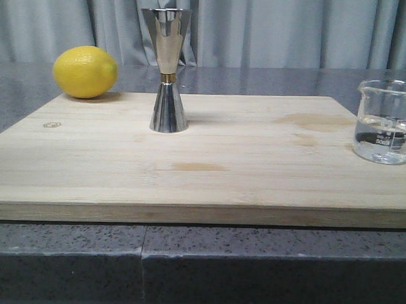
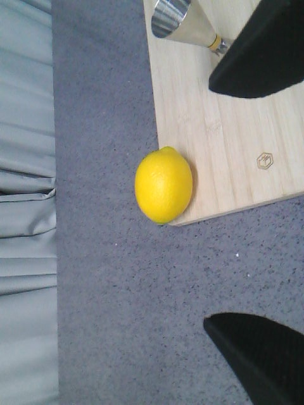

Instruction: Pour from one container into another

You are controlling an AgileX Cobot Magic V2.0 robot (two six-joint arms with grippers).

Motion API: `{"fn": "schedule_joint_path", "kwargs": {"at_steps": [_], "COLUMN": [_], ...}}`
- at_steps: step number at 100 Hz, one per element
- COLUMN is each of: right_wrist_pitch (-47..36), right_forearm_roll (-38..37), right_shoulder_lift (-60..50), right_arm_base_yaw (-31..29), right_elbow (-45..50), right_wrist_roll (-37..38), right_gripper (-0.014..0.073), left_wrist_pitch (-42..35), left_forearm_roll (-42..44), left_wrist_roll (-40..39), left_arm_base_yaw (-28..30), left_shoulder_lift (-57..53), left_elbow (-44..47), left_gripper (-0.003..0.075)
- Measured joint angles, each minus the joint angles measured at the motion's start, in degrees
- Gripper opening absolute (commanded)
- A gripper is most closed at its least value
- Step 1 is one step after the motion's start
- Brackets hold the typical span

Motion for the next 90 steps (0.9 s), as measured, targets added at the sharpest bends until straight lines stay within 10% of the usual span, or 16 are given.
{"fn": "schedule_joint_path", "kwargs": {"at_steps": [58, 90], "right_wrist_pitch": [-1.8, -2.1], "right_forearm_roll": [1.7, 1.7], "right_shoulder_lift": [0.0, 0.0], "right_arm_base_yaw": [3.2, 6.1], "right_elbow": [5.7, 7.2], "right_wrist_roll": [-0.1, -0.1], "right_gripper": [0.0421, 0.0421], "left_wrist_pitch": [-17.6, -14.1], "left_forearm_roll": [-50.0, -78.1], "left_wrist_roll": [57.5, 87.6], "left_arm_base_yaw": [-14.1, -17.1], "left_shoulder_lift": [9.0, 17.5], "left_elbow": [14.3, 14.5], "left_gripper": [0.0640, 0.0639]}}
